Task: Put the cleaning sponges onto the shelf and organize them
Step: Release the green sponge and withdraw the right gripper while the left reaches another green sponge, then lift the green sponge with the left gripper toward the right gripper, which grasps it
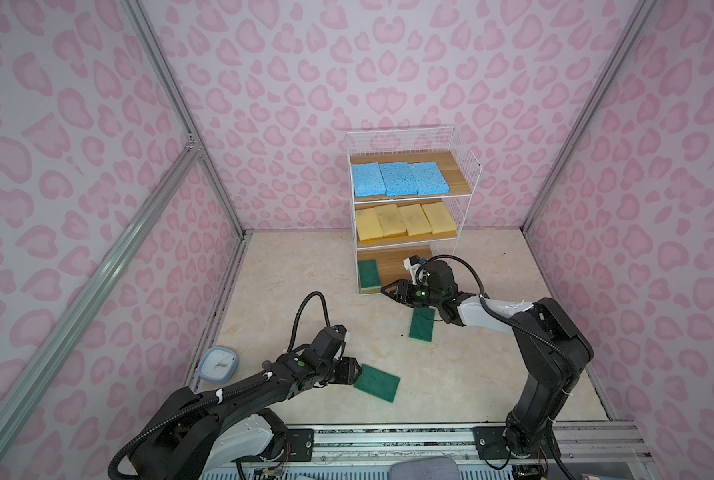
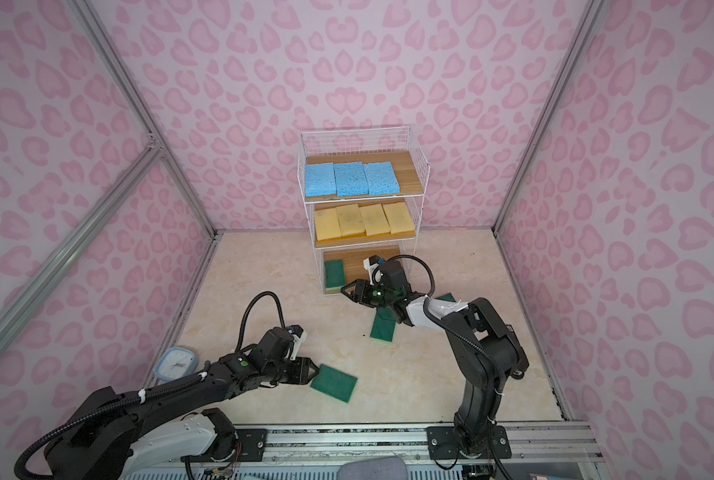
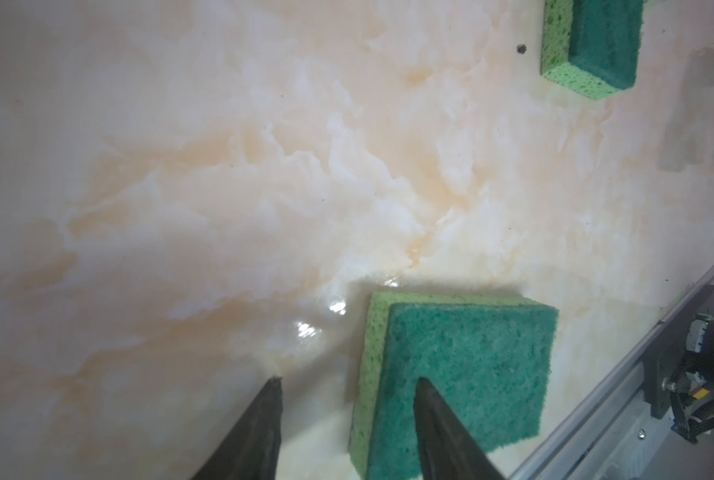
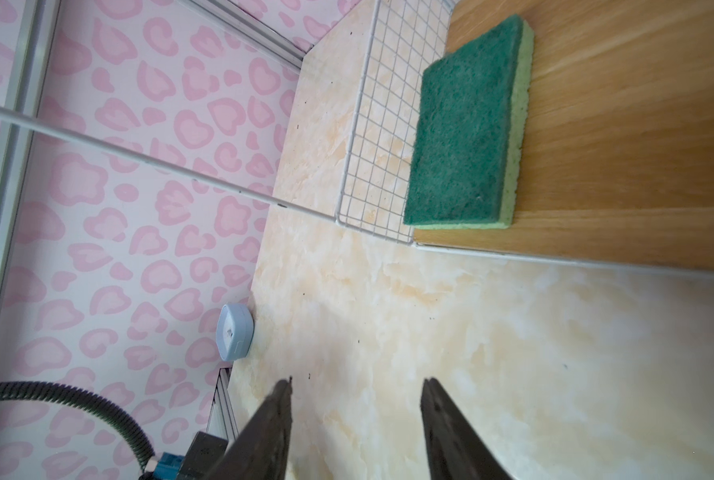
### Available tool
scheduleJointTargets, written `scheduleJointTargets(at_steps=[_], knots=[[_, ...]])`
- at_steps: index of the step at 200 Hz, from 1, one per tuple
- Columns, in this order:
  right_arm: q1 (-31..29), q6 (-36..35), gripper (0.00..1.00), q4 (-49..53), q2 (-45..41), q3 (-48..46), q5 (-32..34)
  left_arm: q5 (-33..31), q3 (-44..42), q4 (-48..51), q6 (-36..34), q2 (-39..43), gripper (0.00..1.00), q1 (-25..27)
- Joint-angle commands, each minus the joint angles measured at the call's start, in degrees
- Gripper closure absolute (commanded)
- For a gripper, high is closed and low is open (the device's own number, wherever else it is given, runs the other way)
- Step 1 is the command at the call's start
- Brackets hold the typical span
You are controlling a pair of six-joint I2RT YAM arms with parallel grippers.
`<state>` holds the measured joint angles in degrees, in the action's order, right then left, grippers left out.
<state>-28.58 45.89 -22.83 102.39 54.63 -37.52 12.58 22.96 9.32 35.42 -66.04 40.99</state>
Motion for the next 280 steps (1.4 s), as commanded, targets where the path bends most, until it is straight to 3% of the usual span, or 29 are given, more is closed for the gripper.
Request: scheduleJointTargets(at_steps=[1, 48, 58, 76, 86, 150, 208, 257, 280], knots=[[-0.4, 0.1, 0.48, -1.7, -1.7, -1.7, 0.3, 1.3, -0.2, -3.8, 0.1, -1.1, 0.48, 0.5], [-0.4, -1.6, 0.48, 1.0, -7.1, -5.1, 1.6, 0.1, 1.7, -5.5, 0.3, -5.6, 0.55, 4.2], [-0.4, -2.3, 0.47, 2.0, -8.2, -5.6, 2.0, -0.4, 1.8, -5.9, 0.4, -6.4, 0.62, 4.8], [-0.3, -3.3, 0.47, 3.9, -10.0, -6.5, 2.5, -1.7, 2.0, -6.0, 0.8, -7.4, 0.87, 5.0], [-0.2, -3.9, 0.47, 4.8, -11.1, -7.0, 2.7, -2.2, 2.2, -6.0, 0.8, -7.5, 0.96, 5.0], [2.8, -6.3, 0.43, 6.5, -17.5, -12.3, -1.2, -1.1, 13.7, -1.6, -4.3, -10.8, 0.96, 4.4], [3.3, -12.8, 0.29, 12.7, -22.6, -14.7, -5.7, 4.6, 25.4, 3.2, -9.7, -13.0, 0.96, 0.3], [3.3, -15.1, 0.29, 12.9, -22.9, -16.4, -9.8, 13.9, 30.3, 4.1, -11.9, -13.5, 0.96, -4.7], [3.4, -14.4, 0.38, 10.5, -22.1, -16.9, -12.3, 15.4, 32.4, 6.1, -13.2, -14.1, 0.96, -5.3]])
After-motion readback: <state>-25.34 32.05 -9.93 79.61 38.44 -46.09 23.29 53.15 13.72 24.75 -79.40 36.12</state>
